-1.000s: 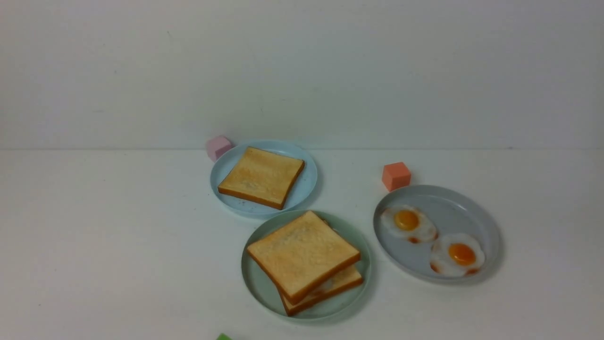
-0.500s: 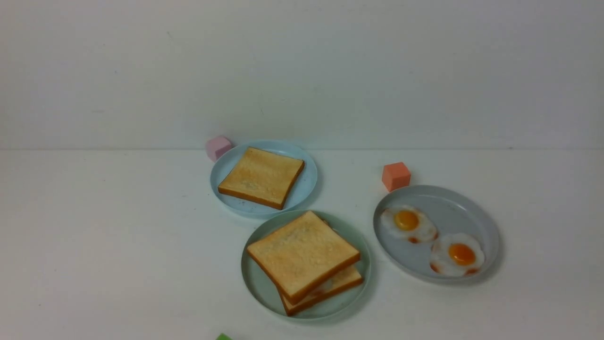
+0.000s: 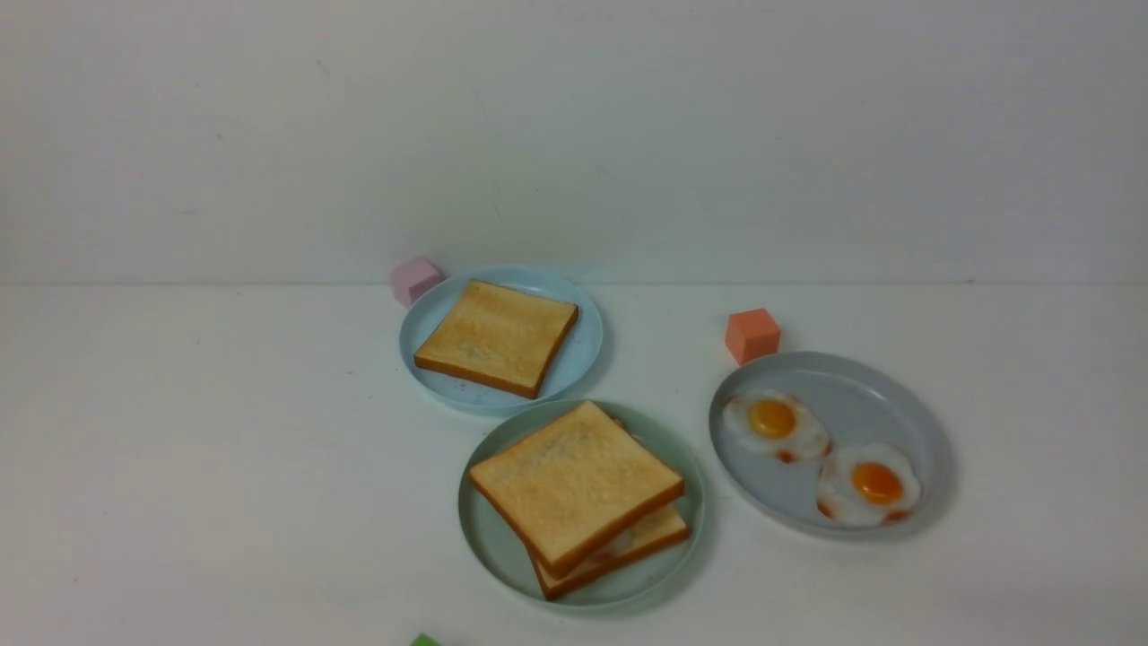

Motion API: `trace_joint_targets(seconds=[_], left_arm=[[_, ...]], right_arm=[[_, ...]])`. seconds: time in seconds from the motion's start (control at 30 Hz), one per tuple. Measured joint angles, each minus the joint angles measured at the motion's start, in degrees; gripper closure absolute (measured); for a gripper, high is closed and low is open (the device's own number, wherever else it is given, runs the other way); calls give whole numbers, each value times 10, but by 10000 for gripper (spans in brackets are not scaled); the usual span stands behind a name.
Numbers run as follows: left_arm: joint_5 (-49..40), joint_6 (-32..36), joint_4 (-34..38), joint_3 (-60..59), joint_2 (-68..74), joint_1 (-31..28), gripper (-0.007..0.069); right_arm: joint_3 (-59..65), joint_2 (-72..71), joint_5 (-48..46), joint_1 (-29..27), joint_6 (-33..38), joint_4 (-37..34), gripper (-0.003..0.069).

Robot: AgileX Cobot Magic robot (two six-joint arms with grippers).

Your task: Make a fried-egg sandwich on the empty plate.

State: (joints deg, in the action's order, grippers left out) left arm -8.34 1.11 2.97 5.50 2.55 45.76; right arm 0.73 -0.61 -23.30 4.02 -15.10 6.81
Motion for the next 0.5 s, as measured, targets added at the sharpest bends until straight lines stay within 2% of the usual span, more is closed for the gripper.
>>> trace_joint_targets(seconds=[0.5], left_arm=[[0,0,0,0,0,0,629]], right_arm=[[1,0,5,0,0,-11,669]])
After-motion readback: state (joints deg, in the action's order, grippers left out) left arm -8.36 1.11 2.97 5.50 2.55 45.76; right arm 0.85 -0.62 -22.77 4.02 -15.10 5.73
